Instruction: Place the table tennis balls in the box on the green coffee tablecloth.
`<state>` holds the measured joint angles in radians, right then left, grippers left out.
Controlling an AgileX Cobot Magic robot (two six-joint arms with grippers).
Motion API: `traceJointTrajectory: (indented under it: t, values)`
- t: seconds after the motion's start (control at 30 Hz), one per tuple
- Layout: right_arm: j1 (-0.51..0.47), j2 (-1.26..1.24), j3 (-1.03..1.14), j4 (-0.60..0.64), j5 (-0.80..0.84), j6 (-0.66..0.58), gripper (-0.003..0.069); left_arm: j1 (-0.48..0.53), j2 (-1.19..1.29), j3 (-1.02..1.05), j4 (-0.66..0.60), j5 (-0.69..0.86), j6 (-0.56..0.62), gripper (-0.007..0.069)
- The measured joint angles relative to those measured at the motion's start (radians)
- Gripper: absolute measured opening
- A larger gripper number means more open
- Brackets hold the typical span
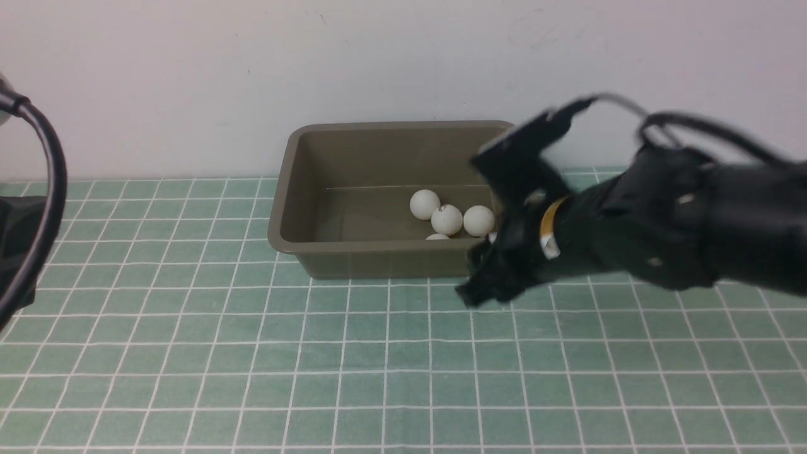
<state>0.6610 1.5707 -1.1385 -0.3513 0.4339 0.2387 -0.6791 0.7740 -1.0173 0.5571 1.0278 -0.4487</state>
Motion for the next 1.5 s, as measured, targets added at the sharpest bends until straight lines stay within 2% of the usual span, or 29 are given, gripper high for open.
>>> traceJointTrajectory:
  t: [0.2,0.4,0.73,1.1,1.2,1.27,1.33,1.5]
  values:
    - [-0.01,0.043,-0.02,-0.005,-0.098,0.005,0.0363,0.0,0.0,0.0,0.0,-0.012,-0.001,0.0461]
    - [-0.045,0.195,-0.111,-0.008,-0.183,-0.013,0.0363,0.0,0.0,0.0,-0.002,-0.012,-0.001,0.0461]
    - [-0.058,0.43,-0.348,-0.008,-0.146,-0.026,0.0363,0.0,-0.001,0.0,-0.019,-0.013,-0.002,0.0461]
    - [-0.058,0.445,-0.364,-0.008,-0.159,-0.024,0.0363,0.0,-0.001,0.0,-0.028,-0.013,-0.002,0.0461]
    - [-0.058,0.445,-0.364,-0.008,-0.162,-0.024,0.0392,0.0,-0.001,0.0,-0.033,-0.013,-0.002,0.0461]
    - [-0.058,0.445,-0.365,-0.015,-0.164,-0.023,0.0465,0.0,-0.001,0.0,-0.034,-0.013,-0.002,0.0461]
    - [-0.058,0.445,-0.367,-0.026,-0.168,-0.023,0.0496,0.0,-0.001,0.0,-0.035,-0.013,-0.002,0.0461]
    - [-0.058,0.445,-0.369,-0.077,-0.182,-0.023,0.0518,0.0,-0.001,0.0,-0.037,-0.013,-0.002,0.0461]
